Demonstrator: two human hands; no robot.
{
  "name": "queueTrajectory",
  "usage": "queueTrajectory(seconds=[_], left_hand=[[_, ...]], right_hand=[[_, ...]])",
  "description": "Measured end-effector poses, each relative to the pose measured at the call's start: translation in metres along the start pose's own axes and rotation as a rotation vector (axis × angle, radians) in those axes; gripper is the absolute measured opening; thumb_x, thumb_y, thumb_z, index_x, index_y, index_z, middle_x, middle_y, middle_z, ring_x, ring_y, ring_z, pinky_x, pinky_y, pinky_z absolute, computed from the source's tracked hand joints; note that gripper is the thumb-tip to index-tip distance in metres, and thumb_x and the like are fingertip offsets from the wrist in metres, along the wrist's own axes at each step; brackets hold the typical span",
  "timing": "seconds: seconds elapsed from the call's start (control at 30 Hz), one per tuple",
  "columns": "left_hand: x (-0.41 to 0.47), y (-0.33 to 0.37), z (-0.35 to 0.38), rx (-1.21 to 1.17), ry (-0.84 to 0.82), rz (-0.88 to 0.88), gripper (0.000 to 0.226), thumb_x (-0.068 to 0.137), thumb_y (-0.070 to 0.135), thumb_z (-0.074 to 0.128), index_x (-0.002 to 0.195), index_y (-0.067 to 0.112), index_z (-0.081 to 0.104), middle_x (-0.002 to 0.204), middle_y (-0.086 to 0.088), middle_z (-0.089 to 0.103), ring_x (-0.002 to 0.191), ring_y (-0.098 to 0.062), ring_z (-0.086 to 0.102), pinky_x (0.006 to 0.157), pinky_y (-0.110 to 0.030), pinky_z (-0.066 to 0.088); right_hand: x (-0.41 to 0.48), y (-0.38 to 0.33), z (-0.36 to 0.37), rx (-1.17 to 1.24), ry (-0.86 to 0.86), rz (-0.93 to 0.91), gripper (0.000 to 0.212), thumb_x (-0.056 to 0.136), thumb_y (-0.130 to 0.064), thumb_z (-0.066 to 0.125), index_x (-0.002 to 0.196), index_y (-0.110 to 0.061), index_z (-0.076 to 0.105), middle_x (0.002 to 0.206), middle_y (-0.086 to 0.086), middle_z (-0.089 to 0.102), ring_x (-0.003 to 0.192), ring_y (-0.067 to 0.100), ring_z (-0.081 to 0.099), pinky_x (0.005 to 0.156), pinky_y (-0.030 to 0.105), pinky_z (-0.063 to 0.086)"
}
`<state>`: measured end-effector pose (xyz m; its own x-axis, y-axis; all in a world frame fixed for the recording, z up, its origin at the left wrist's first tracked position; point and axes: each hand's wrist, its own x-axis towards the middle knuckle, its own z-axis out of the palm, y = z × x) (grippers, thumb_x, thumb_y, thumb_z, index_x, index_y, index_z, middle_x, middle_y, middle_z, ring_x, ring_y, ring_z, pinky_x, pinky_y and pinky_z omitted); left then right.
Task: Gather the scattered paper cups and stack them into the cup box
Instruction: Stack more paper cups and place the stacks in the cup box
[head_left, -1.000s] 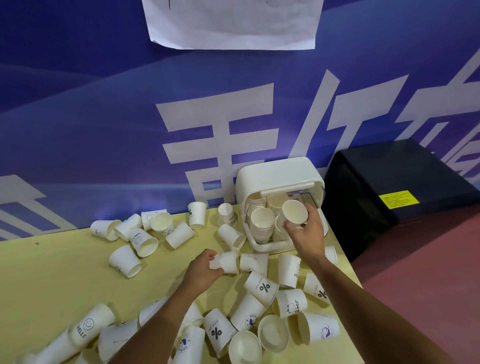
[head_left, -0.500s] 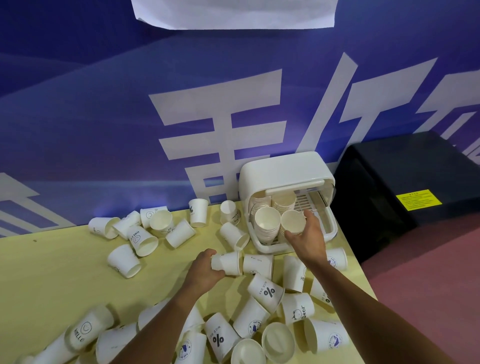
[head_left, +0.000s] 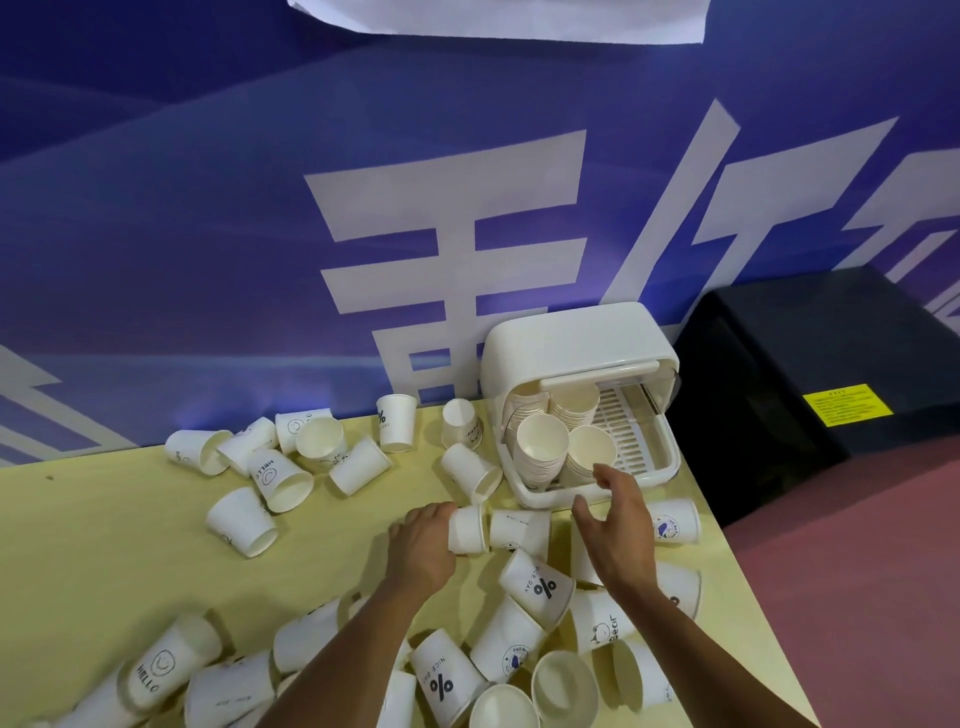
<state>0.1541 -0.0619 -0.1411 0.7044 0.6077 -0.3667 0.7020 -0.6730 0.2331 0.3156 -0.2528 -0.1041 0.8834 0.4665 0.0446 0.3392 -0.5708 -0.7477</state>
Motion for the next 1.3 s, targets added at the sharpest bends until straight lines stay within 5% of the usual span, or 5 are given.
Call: queueTrajectory(seconds=[0.33,0.57,0.83,1.03,1.3], left_hand=[[-0.014,-0.028,-0.020,-0.463,0.027,-0.024,0.055,0.074,0.039,0.076,0.123,0.024,0.055,0.115,0.006,0.062,0.101,-0.016,0.059,0.087,-0.038,0.051],[-0.031,-0.007,-0.058,-0.800,-0.017,0.025,0.059,0.076,0.043,0.078,0.128,0.029,0.056,0.119,0.014,0.062,0.106,-0.004,0.059,0.079,-0.019,0.049],[-0.033,0.025,-0.064,-0.844,-0.036,0.076,0.060,0.069,0.051,0.079,0.123,0.035,0.058,0.116,0.017,0.063,0.110,-0.006,0.056,0.097,-0.030,0.047],[-0.032,0.033,-0.057,-0.822,-0.051,0.051,0.047,0.082,0.034,0.075,0.124,0.027,0.056,0.121,0.011,0.059,0.111,-0.010,0.056,0.091,-0.023,0.045],[-0.039,0.011,-0.045,-0.758,-0.027,-0.089,0.038,0.085,0.026,0.072,0.120,0.024,0.057,0.115,0.005,0.059,0.108,-0.015,0.057,0.081,-0.021,0.043]], right_hand=[[-0.006,-0.027,0.009,-0.005,-0.230,0.033,0.032,0.089,-0.031,0.070,0.118,-0.019,0.066,0.107,-0.007,0.068,0.098,0.009,0.062,0.081,0.026,0.046],[-0.011,-0.065,0.026,0.269,-0.490,0.155,0.057,0.075,-0.061,0.075,0.116,-0.022,0.064,0.108,-0.009,0.069,0.102,0.011,0.066,0.096,0.039,0.053],[-0.005,-0.072,0.008,0.472,-0.377,0.163,0.050,0.070,-0.045,0.084,0.110,-0.024,0.063,0.100,-0.008,0.075,0.093,0.007,0.071,0.090,0.044,0.057],[0.012,-0.055,-0.035,0.520,-0.173,0.155,0.050,0.076,-0.025,0.086,0.117,-0.027,0.057,0.108,-0.012,0.068,0.099,0.003,0.065,0.083,0.024,0.054],[0.046,-0.038,-0.049,0.479,0.055,0.206,0.050,0.075,-0.020,0.081,0.114,-0.030,0.051,0.109,-0.010,0.062,0.102,0.012,0.061,0.084,0.028,0.046]])
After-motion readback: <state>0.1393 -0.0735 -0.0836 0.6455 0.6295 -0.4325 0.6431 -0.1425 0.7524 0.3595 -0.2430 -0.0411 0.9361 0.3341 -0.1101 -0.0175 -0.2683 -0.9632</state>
